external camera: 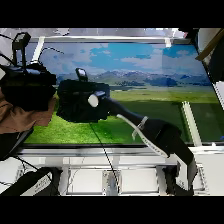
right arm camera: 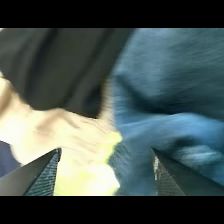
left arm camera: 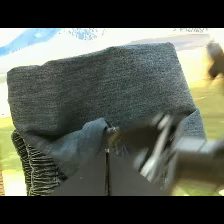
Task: Fold the clothes and pants, and hang the long-sleeved shirts on hangers.
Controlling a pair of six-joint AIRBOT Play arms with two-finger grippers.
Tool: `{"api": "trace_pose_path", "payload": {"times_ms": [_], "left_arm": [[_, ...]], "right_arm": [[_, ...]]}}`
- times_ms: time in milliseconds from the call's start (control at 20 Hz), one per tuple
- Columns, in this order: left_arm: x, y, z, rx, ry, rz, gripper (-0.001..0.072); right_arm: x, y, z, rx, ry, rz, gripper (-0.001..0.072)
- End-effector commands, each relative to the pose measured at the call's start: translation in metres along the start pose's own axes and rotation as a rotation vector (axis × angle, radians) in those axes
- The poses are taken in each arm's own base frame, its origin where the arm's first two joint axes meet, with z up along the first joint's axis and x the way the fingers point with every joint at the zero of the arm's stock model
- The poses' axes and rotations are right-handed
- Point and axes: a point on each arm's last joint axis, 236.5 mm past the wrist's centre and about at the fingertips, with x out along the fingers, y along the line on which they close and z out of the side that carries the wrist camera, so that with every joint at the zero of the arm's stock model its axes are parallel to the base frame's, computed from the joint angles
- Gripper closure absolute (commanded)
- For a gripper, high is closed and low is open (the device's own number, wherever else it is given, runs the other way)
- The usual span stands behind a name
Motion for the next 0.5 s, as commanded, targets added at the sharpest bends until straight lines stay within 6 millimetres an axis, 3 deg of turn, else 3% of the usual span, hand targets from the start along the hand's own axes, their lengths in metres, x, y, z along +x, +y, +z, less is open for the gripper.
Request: {"api": "trace_pose_path", "payload": {"times_ms": [0, 150, 250, 300, 450], "left_arm": [[-0.001, 0.0, 0.0, 0.003, 0.001, 0.0, 0.0684], [0.005, 0.001, -0.002, -0.001, 0.013, -0.002, 0.0684], [0.022, 0.003, -0.006, -0.008, 0.043, -0.009, 0.0685], [0.035, 0.006, -0.011, -0.018, 0.076, -0.014, 0.0684], [0.071, 0.006, -0.032, -0.07, 0.184, -0.047, 0.0684]], "right_arm": [[-0.055, -0.083, 0.011, -0.07, 0.191, -0.198, 0.0096], [-0.112, -0.169, 0.021, -0.059, 0.311, -0.366, 0.0096], [-0.133, -0.204, 0.023, 0.02, 0.343, -0.413, 0.0095], [-0.137, -0.212, 0.026, 0.071, 0.329, -0.41, 0.0094], [-0.13, -0.207, 0.035, 0.174, 0.292, -0.258, 0.0089]]}}
